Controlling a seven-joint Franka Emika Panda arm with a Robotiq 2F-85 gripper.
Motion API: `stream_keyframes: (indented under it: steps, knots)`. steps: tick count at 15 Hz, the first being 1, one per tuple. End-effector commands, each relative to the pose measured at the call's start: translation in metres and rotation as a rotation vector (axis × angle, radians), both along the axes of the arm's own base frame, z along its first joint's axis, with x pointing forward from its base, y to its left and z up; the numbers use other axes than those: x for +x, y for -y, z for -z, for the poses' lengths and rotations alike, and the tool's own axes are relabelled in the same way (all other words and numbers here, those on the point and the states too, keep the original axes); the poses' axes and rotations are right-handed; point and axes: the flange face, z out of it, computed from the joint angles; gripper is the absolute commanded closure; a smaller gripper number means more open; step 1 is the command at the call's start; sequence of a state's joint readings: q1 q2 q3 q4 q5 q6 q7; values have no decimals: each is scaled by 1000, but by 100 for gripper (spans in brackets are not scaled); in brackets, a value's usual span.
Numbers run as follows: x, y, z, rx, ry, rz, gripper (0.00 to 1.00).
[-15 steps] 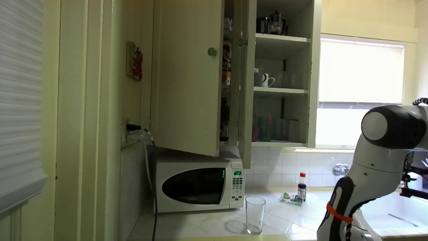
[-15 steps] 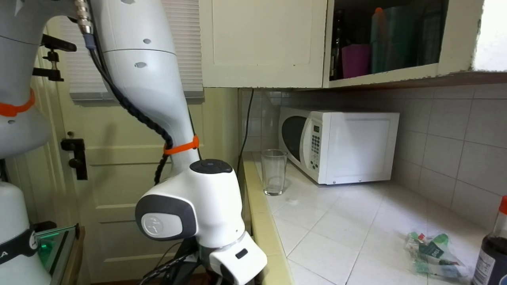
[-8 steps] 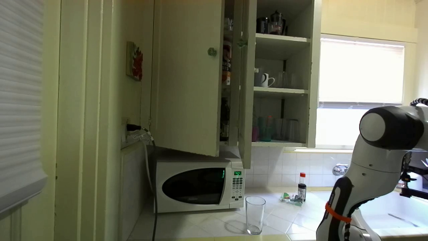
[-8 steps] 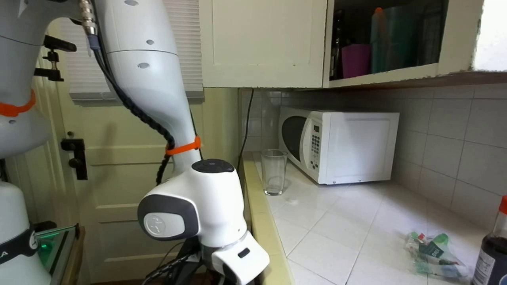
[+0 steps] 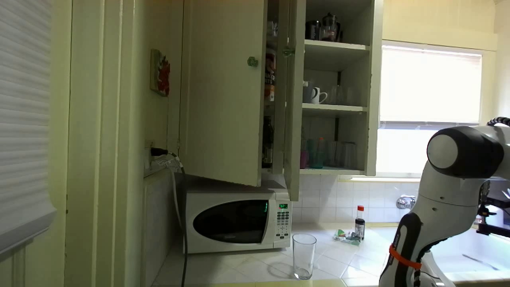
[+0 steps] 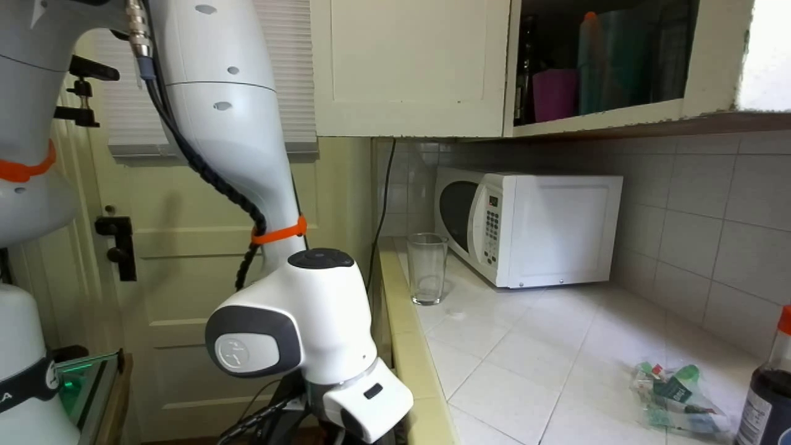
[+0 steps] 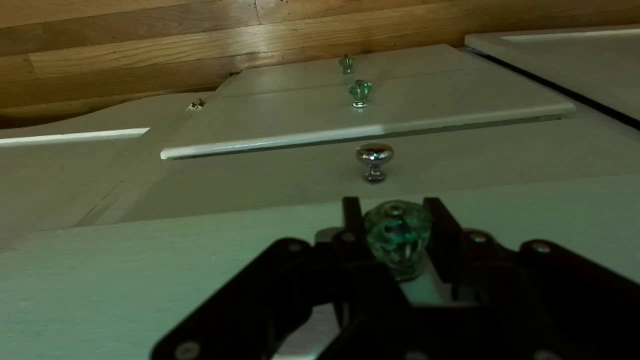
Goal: Close the cabinet door on the left then open the topmost drawer.
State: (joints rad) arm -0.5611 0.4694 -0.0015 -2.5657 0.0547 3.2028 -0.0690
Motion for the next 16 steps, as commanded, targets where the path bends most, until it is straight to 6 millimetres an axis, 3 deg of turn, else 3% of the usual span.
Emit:
stream_keyframes:
  steps: [1, 12, 13, 15, 16]
  knots:
    - [-29, -19, 9, 11, -51, -63, 91]
    - [-80, -50, 13, 19, -80, -162, 91]
    - [-65, -39, 23, 18, -84, -165, 91]
    - [-66, -38, 19, 13, -86, -150, 91]
    - [-65, -37, 17, 2, -84, -136, 41]
